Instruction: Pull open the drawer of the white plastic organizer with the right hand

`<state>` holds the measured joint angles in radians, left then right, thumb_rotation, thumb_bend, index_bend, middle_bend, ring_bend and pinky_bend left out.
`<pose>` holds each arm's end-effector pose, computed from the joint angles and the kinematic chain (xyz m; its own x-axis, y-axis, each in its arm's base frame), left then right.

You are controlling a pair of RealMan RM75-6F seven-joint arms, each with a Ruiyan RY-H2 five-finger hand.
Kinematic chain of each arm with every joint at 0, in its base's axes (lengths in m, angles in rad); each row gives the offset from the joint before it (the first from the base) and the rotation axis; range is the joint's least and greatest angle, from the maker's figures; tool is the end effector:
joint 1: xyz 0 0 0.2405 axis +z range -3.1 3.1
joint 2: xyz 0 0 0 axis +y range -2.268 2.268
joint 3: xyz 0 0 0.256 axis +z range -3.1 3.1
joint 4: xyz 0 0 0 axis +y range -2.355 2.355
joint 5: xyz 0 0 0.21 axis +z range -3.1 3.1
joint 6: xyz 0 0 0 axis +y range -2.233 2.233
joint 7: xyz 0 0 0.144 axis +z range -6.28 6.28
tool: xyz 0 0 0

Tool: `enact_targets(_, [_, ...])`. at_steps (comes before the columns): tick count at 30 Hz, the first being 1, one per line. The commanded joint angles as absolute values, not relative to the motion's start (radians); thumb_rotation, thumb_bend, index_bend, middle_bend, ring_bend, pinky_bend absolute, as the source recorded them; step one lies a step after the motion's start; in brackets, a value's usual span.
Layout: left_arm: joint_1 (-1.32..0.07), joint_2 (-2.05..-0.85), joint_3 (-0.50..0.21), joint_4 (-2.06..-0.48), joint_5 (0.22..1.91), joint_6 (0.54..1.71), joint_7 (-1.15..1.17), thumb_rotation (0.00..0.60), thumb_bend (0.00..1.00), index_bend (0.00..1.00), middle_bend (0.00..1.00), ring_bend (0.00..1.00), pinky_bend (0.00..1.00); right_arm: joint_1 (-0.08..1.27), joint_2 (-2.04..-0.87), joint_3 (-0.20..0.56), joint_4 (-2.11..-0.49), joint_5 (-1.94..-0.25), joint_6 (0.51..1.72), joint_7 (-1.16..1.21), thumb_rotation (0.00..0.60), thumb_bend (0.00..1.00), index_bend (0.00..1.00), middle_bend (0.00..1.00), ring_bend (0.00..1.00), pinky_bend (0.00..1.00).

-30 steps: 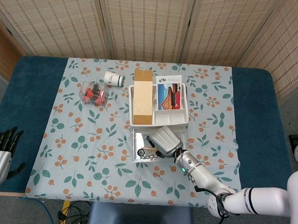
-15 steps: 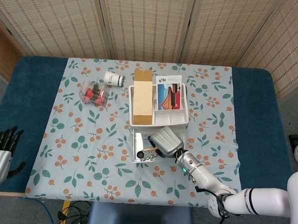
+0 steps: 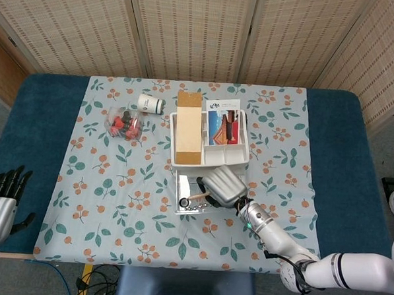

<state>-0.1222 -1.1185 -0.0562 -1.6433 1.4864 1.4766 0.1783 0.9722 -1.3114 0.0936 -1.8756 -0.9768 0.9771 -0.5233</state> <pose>-0.2994 0.1931 0.1568 0.5244 -0.0126 0.8514 0.8508 -0.0318 -0.5246 -0.0638 -0.3176 0.0231 0.5750 -0.2400 0.7822 -0.7247 -0.5932 0.3507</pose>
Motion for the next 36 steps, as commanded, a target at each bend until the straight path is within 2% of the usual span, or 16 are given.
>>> enact_targets(1, [-0.124,-1.119,-0.056,-1.645,1.489,1.476,0.179,0.600,0.22,0.02,0.00,0.00,0.07,0.943,-1.292,0.098,-1.904,-1.009,1.010,-0.498,0.600,0.50,0.55,1.00,1.00,1.00])
enact_targets(13, [-0.134,-1.121,-0.059,-1.643,1.486,1.463,0.181,0.600,0.22,0.02,0.00,0.00,0.07,0.730,-1.113,0.055,-1.980,-1.135,1.209,-0.359,0.600,0.50,0.55,1.00,1.00,1.00])
enact_targets(20, [-0.146,-1.127,-0.061,-1.659,1.494,1.458,0.204,0.600,0.22,0.02,0.00,0.00,0.07,0.610,-1.039,0.012,-1.916,-1.130,1.240,-0.260,0.600,0.50,0.55,1.00,1.00,1.00])
enact_targets(27, [-0.160,-1.133,-0.061,-1.687,1.510,1.450,0.236,0.600,0.22,0.02,0.00,0.00,0.07,0.567,-1.113,-0.009,-1.799,-1.149,1.185,-0.215,0.600,0.51,0.55,1.00,1.00,1.00])
enact_targets(36, [-0.164,-1.132,-0.061,-1.699,1.507,1.447,0.248,0.600,0.22,0.02,0.00,0.00,0.07,0.557,-1.280,-0.010,-1.650,-1.193,1.119,-0.214,0.600,0.51,0.55,1.00,1.00,1.00])
